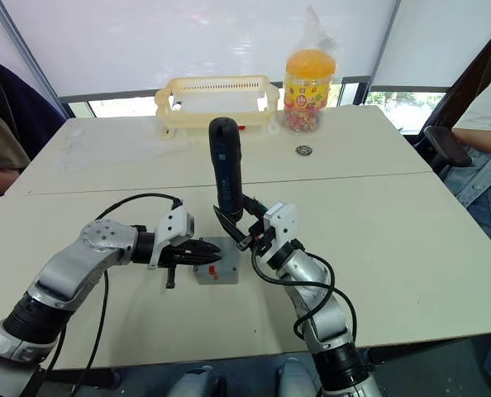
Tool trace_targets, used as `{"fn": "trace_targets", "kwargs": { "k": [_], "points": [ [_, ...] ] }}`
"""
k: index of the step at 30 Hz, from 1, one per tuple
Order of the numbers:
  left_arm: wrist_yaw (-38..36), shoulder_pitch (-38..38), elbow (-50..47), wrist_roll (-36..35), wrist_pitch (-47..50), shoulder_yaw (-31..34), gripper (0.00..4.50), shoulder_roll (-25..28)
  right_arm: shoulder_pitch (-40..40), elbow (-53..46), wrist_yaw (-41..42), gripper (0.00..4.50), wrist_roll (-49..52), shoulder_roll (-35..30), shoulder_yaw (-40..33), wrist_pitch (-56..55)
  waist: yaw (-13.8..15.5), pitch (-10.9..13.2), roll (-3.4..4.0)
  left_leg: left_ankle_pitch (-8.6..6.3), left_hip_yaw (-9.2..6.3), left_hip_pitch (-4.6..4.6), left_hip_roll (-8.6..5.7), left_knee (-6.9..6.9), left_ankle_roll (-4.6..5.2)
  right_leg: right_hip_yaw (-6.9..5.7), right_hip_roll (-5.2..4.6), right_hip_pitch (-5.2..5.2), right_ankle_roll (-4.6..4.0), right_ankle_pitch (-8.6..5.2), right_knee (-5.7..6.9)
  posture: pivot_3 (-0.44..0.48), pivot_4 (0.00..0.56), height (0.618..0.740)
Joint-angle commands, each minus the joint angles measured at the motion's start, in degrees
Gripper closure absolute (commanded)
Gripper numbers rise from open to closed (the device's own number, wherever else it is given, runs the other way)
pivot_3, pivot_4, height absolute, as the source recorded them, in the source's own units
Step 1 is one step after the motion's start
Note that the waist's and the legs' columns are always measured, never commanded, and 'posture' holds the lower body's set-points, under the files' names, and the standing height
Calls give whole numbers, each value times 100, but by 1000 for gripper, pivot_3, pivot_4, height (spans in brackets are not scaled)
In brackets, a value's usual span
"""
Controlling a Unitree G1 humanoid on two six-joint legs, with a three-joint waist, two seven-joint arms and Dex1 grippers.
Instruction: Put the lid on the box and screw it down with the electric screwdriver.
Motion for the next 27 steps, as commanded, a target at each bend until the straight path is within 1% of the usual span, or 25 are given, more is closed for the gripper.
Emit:
{"fn": "trace_targets", "kwargs": {
  "k": [1, 17, 23, 27],
  "points": [
    [-18, 88, 13, 123, 67, -120, 3864, 105, 155, 326, 30, 2751, -148, -126, 18, 147, 1, -10, 1, 0, 0, 0, 0, 0, 0, 0, 0, 0, 0, 0, -1, 0, 150, 740],
    [-16, 108, -19, 122, 78, -95, 3864, 131, 252, 546, 125, 2751, -190, -236, 62, 113, 5, -43, -2, -1, -7, 6, 2, -2, 2, -7, 0, 14, -2, -3, -10, 0, 150, 740],
    [1, 127, -55, 117, 89, -90, 3864, 143, 293, 716, 175, 2751, -198, -281, 71, 128, 5, -67, -3, -3, -8, 10, 4, -3, 5, -8, 0, 20, -16, -12, -13, 0, 150, 740],
    [10, 156, -90, 115, 101, -84, 3864, 158, 307, 777, 205, 2751, -190, -306, 58, 118, 6, -76, -2, -7, -12, 23, 4, -5, 12, -12, 0, 38, -15, -14, -22, 0, 150, 740]
  ]
}}
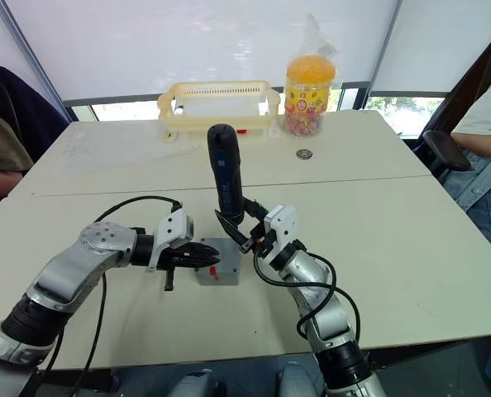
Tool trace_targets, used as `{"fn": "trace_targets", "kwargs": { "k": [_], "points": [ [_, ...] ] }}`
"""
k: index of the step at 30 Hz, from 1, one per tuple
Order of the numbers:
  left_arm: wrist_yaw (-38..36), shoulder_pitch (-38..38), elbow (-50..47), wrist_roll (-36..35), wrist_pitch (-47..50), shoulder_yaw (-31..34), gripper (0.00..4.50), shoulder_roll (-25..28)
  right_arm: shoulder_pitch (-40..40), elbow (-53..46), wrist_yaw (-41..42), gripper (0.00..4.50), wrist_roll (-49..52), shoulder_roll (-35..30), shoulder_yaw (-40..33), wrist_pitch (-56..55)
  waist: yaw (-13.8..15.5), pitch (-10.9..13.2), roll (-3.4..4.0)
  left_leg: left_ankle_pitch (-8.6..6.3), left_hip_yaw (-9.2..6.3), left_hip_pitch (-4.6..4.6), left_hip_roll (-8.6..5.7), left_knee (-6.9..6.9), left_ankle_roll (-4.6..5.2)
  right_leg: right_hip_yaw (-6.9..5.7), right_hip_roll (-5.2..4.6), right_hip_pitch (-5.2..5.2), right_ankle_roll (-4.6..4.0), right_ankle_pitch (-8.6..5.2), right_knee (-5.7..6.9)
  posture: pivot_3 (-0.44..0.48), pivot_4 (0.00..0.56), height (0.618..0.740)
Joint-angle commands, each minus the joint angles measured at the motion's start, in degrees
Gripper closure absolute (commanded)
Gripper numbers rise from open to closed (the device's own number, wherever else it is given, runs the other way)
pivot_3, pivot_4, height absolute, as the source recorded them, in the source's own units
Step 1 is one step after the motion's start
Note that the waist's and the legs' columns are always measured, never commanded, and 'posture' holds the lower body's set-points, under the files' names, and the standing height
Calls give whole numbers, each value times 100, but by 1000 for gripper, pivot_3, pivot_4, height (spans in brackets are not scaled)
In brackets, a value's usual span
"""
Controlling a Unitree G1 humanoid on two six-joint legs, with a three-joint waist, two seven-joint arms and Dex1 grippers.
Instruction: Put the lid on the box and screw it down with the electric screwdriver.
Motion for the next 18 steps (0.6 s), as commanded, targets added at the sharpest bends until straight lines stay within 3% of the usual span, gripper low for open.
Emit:
{"fn": "trace_targets", "kwargs": {
  "k": [1, 5, 18],
  "points": [
    [2, 84, -51, 75, 78, -58, 3864, 99, 267, 591, 29, 2751, -182, -141, 34, 277, 0, -2, 1, -1, -1, 6, 0, -3, 1, -1, 0, 7, 0, 0, -5, 0, 150, 740],
    [10, 78, -46, 85, 85, -61, 3864, 84, 235, 645, 37, 2751, -170, -135, 12, 269, 1, -12, -7, -5, -2, 85, 6, -52, 7, -3, -3, 79, 4, -38, -49, 0, 150, 740],
    [44, 179, 64, 75, 85, -113, 3864, 35, 211, 699, 0, 2751, -188, -70, 32, 228, 11, -28, -5, -5, -4, 92, 7, -67, 6, -2, -4, 79, 0, -39, -50, 0, 150, 740]
  ]
}}
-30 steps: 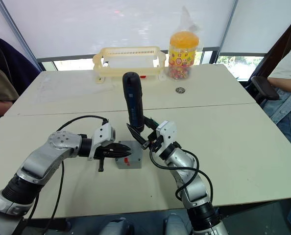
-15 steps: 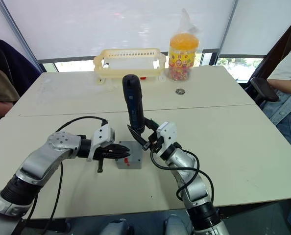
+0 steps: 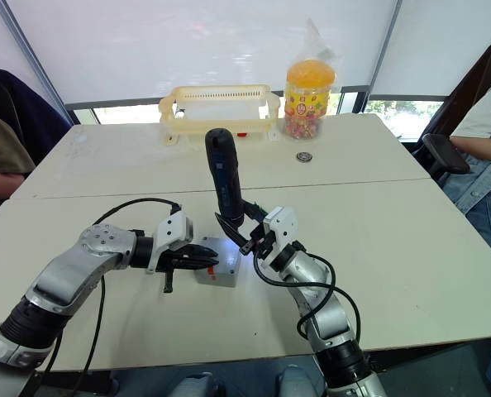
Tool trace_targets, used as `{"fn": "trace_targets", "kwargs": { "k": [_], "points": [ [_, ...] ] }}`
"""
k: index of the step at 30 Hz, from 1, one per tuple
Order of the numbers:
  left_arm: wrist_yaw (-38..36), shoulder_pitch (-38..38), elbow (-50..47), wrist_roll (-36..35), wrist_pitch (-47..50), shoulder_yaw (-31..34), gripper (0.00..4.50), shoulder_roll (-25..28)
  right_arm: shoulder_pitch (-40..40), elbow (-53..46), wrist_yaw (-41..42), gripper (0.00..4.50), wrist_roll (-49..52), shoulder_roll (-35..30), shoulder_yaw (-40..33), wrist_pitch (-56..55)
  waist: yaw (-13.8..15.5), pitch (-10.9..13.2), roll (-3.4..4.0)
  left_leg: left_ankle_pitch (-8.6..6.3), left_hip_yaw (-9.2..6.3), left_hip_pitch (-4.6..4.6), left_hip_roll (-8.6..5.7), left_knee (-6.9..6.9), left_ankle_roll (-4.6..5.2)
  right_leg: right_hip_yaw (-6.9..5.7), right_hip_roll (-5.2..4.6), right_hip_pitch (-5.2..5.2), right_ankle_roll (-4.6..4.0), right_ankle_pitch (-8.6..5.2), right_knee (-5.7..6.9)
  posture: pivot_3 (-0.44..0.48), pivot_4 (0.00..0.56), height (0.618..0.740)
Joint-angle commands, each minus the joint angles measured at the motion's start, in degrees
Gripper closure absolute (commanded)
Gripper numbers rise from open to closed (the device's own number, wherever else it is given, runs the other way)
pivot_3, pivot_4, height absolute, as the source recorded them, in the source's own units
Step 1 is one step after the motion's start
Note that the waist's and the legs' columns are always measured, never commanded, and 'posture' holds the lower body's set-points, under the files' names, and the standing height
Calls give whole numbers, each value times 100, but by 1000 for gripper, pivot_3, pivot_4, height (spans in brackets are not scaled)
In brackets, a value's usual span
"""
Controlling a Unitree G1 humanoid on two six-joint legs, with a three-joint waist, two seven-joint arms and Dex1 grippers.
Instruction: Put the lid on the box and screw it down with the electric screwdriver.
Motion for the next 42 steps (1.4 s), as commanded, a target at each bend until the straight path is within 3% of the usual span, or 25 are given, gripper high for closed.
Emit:
{"fn": "trace_targets", "kwargs": {
  "k": [1, 17, 27, 35, 42],
  "points": [
    [-18, 111, 77, 61, 80, -114, 3864, 21, 234, 541, -40, 2751, -188, -64, 38, 234, 2, -1, 0, 0, 0, 0, 0, 0, 0, 0, 0, 0, 1, -1, 0, 0, 150, 740],
    [-31, 140, 119, 118, 77, -223, 3864, -10, 198, 404, -139, 2751, -173, -79, -21, 244, 11, -2, 1, 0, -2, -2, 1, -2, 0, 0, -2, -1, 5, -6, -4, 0, 150, 740],
    [-52, 161, 324, 265, -98, -390, 3864, -25, -27, -297, -350, 2751, 9, -128, -275, 626, 24, 0, 3, 0, -7, -11, 1, -2, 0, -2, -4, -5, 2, -9, -9, 0, 150, 740],
    [-95, 160, 412, 291, -181, -446, 3864, -47, -1153, -2351, -1075, 2751, 1750, -272, -1331, 2801, 43, 50, 27, 0, -9, -45, -5, -1, -1, -3, -10, -34, -7, -2, -11, 0, 150, 740],
    [-22, 136, 477, 196, -183, -339, 3864, -242, -2204, -2669, -2258, 2751, 4010, -618, -2726, 4481, 17, 51, 29, -2, -12, -52, -2, -30, 2, -10, -10, -52, -9, -1, -12, 0, 150, 740]
  ]
}}
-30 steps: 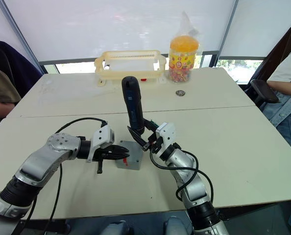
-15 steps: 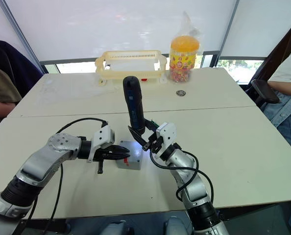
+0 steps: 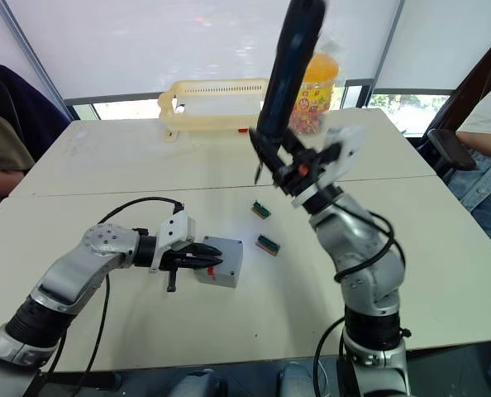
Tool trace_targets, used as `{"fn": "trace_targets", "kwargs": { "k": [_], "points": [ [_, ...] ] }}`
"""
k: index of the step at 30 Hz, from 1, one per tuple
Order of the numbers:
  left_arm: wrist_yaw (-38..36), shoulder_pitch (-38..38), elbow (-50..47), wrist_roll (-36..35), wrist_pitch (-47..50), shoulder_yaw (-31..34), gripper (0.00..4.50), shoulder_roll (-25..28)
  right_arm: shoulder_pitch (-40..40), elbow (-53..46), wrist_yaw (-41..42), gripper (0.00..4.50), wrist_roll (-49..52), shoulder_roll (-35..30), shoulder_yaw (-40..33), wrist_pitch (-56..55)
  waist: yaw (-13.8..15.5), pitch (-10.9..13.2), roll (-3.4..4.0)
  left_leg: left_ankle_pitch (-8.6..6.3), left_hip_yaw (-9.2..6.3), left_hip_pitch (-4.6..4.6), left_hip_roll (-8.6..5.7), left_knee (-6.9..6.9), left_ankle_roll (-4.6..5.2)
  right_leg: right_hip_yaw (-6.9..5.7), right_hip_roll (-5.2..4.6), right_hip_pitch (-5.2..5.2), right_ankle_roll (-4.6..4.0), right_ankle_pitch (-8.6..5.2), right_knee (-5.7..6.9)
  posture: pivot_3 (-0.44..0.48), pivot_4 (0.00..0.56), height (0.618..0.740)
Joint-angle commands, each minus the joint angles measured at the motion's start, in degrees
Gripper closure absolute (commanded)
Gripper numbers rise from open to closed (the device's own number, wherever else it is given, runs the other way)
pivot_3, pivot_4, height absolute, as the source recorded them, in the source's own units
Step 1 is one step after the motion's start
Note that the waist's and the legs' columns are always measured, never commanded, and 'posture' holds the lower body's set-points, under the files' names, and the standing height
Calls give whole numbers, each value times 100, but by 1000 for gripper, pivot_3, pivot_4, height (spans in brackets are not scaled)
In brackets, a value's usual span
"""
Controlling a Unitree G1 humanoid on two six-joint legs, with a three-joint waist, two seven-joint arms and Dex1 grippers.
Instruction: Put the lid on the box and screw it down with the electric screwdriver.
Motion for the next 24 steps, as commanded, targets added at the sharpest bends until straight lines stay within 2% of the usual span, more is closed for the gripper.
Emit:
{"fn": "trace_targets", "kwargs": {
  "k": [1, 2, 5, 7, 10, 13, 19, 24],
  "points": [
    [60, 171, 244, 112, 203, -200, 3864, -58, -331, -15, -574, 2751, 991, -406, -684, 716, 2, 1, 1, 0, 1, -3, 0, 0, 0, 0, 0, -1, 0, 0, -1, 0, 150, 740],
    [85, 177, 230, 89, 211, -175, 3864, -98, -363, 57, -708, 2751, 1148, -568, -814, 904, 9, 2, 1, 0, 1, -8, 0, 3, 0, 0, -2, -1, -2, -1, -4, 0, 150, 740],
    [285, 61, -160, -523, 708, 415, 3864, -261, 51, 323, -509, 2751, 1531, -2249, -830, 2789, 44, 7, 0, 1, 1, -48, -10, 26, 1, -7, -15, -22, -6, -1, -8, 0, 150, 740],
    [374, 21, -511, -843, 1057, 711, 3864, -207, 332, 428, -466, 2751, 2062, -2946, -921, 3704, 46, 30, -34, 2, 1, -89, -14, 36, 3, -10, -19, -58, -6, -1, -8, 0, 150, 740],
    [501, 70, -1267, -1424, 1684, 1216, 3864, 41, 723, 857, -418, 2751, 3011, -3695, -1181, 5149, -6, 74, -24, -3, 2, -125, -12, 28, 11, -11, -18, -96, 10, 7, -6, 0, 150, 740],
    [623, 285, -1765, -1682, 2013, 1464, 3864, 296, 984, 1158, -517, 2751, 3379, -3985, -1300, 5574, -44, 104, 7, -4, 16, -178, -11, 27, 14, -5, -18, -166, 20, 15, 14, 0, 150, 740],
    [795, 1107, -2164, -1613, 1977, 1651, 3864, 871, 1101, 2102, -1135, 2751, 3676, -4257, -1022, 5645, 6, 116, -3, -11, 23, -174, -8, 38, 25, -3, -12, -159, 19, 14, 10, 0, 150, 740],
    [1052, 1482, -2107, -1533, 1784, 1635, 3864, 866, 1033, 2498, -1324, 2751, 3347, -4268, -729, 5645, 28, 121, -7, -10, 20, -177, -10, 80, 23, -4, -12, -131, -5, 5, -2, 0, 150, 740]
  ]
}}
